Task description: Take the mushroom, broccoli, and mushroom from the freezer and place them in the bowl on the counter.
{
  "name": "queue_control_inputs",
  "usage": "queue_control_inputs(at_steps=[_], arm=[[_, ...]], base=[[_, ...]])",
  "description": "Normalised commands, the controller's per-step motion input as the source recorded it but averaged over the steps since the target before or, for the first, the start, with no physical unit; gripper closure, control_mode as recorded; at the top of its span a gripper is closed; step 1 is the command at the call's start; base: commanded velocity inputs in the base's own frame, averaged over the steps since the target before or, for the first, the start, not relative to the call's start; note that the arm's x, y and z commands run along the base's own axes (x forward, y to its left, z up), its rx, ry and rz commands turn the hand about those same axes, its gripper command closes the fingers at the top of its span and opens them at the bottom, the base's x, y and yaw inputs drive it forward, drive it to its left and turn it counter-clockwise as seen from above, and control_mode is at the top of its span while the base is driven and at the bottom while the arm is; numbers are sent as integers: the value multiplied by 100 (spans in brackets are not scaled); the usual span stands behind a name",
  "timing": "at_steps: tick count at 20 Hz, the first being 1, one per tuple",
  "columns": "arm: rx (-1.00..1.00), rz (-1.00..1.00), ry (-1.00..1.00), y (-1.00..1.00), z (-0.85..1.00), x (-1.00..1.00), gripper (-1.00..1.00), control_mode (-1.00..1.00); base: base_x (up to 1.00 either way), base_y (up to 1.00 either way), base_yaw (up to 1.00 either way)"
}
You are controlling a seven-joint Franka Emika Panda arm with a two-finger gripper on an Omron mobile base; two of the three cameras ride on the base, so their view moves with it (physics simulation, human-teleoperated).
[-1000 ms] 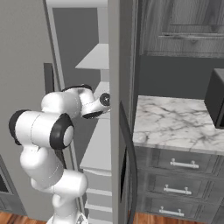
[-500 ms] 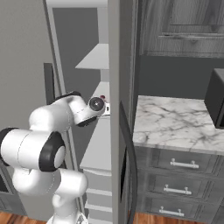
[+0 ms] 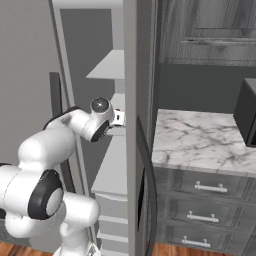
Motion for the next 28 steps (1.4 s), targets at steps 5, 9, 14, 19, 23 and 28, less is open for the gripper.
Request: queue_control_inputs(at_steps=[5,9,14,19,23,28], arm=[[0,-6,11,-17,31,-38,100,-100],[0,-1,0,-7,21,-62,100,-100],[0,0,0,3,8,-76,100,-100],[0,-4,1,20,18,-86,100,-100],[0,-4,6,17,21,-91,100,-100],[0,-1,9,13,24,-80,100,-100]], base=[[0,0,0],[0,0,0],[0,0,0],[0,0,0],[0,0,0],[0,0,0]])
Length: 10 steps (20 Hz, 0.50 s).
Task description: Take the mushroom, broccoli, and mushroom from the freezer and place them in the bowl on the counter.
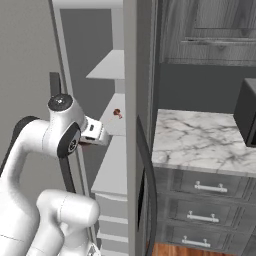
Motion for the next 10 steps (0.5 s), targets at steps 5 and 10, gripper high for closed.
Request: queue_control_inputs(at_steps=[5,10], arm=[[0,0,7,24,13,-78,100,-100],[0,0,4,30,24,-40,100,-100]], base=[[0,0,0],[0,0,0]])
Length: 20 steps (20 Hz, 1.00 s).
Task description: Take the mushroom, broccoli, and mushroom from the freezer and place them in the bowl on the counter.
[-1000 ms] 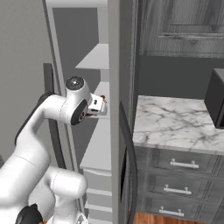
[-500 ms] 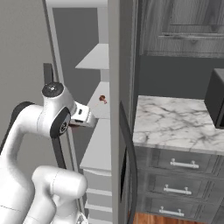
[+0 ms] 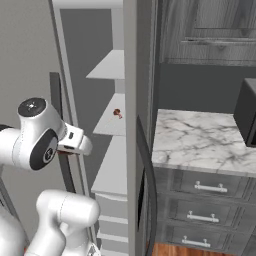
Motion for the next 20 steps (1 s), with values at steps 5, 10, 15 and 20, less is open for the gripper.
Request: queue_control_inputs(at_steps=[5,10,15,20], arm=[[0,0,3,10,31,-12,100,-100],[0,0,0,0,9,-20,100,-100],[0,0,0,0,0,-10,100,100],[0,0,0,0,0,0,100,100]], base=[[0,0,0],[0,0,0],[-26,0,0],[-100,-37,0]])
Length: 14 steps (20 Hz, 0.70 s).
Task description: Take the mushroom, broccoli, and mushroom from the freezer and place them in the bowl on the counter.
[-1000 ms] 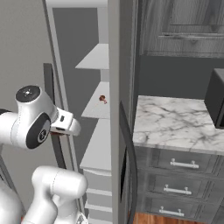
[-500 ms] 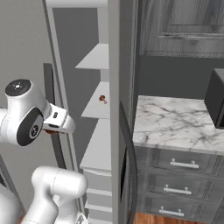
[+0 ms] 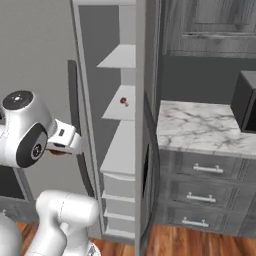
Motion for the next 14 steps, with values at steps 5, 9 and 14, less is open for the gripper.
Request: queue_control_inputs(at_steps=[5,9,14], arm=[[0,0,0,0,0,0,100,100],[0,0,0,0,0,0,100,100],[0,0,0,0,0,0,100,100]], base=[[-93,-71,-2],[-39,-90,0],[2,-84,0]])
